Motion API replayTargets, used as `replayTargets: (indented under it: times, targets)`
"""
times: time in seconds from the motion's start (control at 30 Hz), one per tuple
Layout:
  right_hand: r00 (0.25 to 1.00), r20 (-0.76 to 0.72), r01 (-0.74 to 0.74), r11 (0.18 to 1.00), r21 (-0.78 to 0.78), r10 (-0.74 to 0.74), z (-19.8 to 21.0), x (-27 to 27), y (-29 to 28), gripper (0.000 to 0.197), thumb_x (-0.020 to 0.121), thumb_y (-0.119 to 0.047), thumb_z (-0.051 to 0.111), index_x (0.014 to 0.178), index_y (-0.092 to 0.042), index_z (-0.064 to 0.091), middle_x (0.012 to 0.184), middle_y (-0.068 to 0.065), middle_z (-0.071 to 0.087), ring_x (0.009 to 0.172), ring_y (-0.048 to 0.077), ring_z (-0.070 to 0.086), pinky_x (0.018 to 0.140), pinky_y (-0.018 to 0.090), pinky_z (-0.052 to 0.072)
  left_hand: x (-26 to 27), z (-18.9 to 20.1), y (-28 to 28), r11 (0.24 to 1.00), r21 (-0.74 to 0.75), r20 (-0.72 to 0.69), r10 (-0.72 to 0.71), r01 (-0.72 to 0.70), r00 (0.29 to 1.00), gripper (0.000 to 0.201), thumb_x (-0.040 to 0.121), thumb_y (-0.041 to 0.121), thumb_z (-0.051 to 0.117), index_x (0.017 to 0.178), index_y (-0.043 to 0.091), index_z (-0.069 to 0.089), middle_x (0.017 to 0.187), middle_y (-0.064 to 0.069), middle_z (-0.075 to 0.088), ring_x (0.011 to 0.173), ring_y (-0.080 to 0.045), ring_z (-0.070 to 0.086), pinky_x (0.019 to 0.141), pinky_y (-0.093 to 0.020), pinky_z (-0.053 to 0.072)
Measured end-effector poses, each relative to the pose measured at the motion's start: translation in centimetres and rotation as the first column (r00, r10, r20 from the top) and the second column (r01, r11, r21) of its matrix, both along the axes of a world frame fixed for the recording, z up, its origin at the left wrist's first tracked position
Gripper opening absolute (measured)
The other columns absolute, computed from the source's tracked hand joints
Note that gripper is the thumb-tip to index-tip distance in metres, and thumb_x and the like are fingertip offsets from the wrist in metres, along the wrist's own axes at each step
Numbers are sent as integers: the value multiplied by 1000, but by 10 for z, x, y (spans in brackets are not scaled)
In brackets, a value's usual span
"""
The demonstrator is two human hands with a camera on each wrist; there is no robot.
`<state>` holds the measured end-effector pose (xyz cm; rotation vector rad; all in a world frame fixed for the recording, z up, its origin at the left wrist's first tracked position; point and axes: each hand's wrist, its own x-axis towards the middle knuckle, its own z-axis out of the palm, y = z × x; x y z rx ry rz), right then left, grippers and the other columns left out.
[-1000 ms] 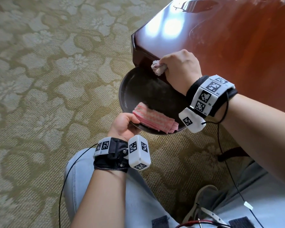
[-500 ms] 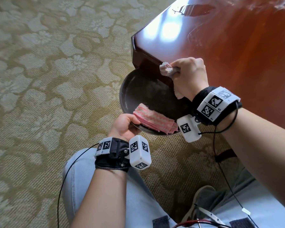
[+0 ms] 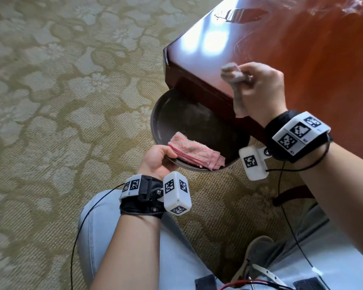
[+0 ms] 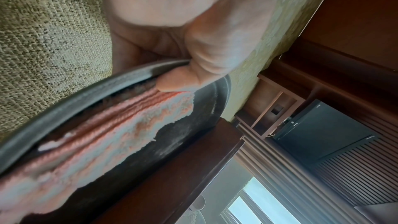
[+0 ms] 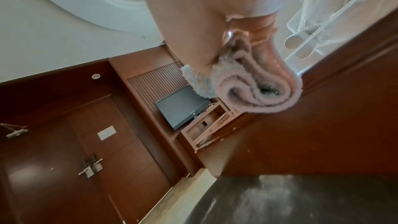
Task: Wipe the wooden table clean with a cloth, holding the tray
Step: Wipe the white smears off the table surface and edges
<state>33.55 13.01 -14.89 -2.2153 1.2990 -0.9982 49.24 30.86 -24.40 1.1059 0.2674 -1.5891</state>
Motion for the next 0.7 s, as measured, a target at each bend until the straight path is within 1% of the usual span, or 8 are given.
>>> replayTargets:
  times: [0.07,0.1,0.2,0.3,0.37,0.53,0.63,0.7]
  targets:
    - [998,-46,38,999,-19,-39,3,-5,-9,16,84,-22,65,94,-15,75,86,2,71,76,13,63,68,11,43,0,1,0,1000,-4,-5,-3,3,1000,40,77,-12,32,112,-3,51,116,-22,59,101,-36,59,79,-33,58]
    - [997,-72,34,999,-29,-36,4,-7,-11,16,85,-20,63,95,-15,74,88,3,71,78,14,63,69,12,42,0,2,0,1000,-6,-12,-4,4,1000,39,79,-12,31,112,-3,50,116,-22,59,101,-35,59,77,-32,59]
    - [985,-169,-51,993,-110,32,2,-9,-5,20,79,-13,60,93,-13,74,90,6,70,82,24,64,75,27,48,-1,4,1,1000,-10,-31,0,-1,1000,38,79,-11,31,111,-2,50,115,-22,59,95,-34,61,70,-31,61]
    - [943,-299,-200,968,-151,149,-6,-10,4,26,74,-16,54,90,-15,74,86,6,70,79,30,65,72,37,53,0,2,0,1000,-15,-38,4,-4,999,35,79,-12,31,106,-2,52,112,-22,60,90,-33,63,67,-30,61]
    - [919,-363,-226,960,-162,155,-11,-8,10,26,74,-19,52,89,-19,74,86,4,70,78,33,65,68,41,54,1,0,0,1000,-19,-31,-1,1,1000,34,77,-12,33,103,-1,53,110,-21,60,90,-32,63,69,-30,61]
    - [900,-419,-225,953,-206,122,-21,-5,16,29,73,-19,52,86,-22,77,84,2,72,75,34,65,66,38,54,3,-6,-2,1000,-14,-16,0,0,1000,41,70,-12,38,106,0,52,109,-20,59,91,-32,62,73,-31,60]
    - [916,-387,-203,950,-236,100,-25,-2,20,26,70,-11,58,81,-22,78,79,2,74,70,33,65,64,35,54,5,-13,-4,1000,-12,-16,9,-9,1000,55,60,-9,43,113,1,50,114,-21,58,100,-34,60,81,-33,58]
    - [931,-356,-174,957,-233,83,-26,1,21,27,68,-6,61,79,-23,79,78,1,74,70,32,65,66,34,54,6,-16,-5,1000,-2,-11,16,-16,1000,61,59,-9,43,119,0,51,121,-23,58,109,-36,60,94,-36,54]
